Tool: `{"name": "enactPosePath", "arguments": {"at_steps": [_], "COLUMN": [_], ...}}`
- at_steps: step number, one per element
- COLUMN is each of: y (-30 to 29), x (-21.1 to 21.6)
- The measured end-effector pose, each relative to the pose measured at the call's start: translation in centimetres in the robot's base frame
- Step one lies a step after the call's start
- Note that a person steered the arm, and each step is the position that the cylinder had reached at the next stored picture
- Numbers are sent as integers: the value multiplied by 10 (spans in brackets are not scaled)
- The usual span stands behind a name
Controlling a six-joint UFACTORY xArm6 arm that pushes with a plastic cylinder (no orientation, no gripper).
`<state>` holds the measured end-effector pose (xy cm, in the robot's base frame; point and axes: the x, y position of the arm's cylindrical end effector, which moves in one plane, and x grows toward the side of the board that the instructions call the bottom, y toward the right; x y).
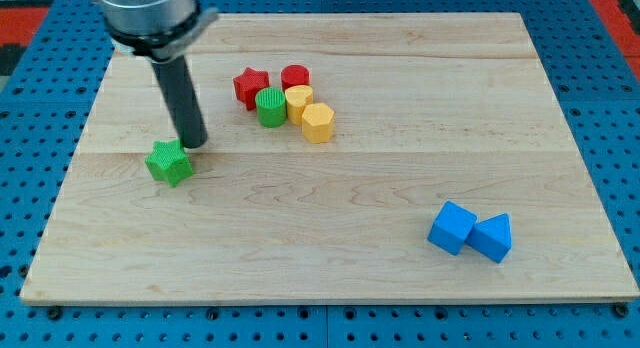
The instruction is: Push the green star closer to the blue triangle
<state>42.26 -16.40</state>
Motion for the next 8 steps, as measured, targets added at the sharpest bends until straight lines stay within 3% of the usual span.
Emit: {"name": "enactPosePath", "arguments": {"at_steps": [1, 2, 3, 5, 6, 7, 8], "y": [-13, -60, -20, 158, 144, 181, 264], "x": [-32, 16, 40, 46, 64, 66, 66]}}
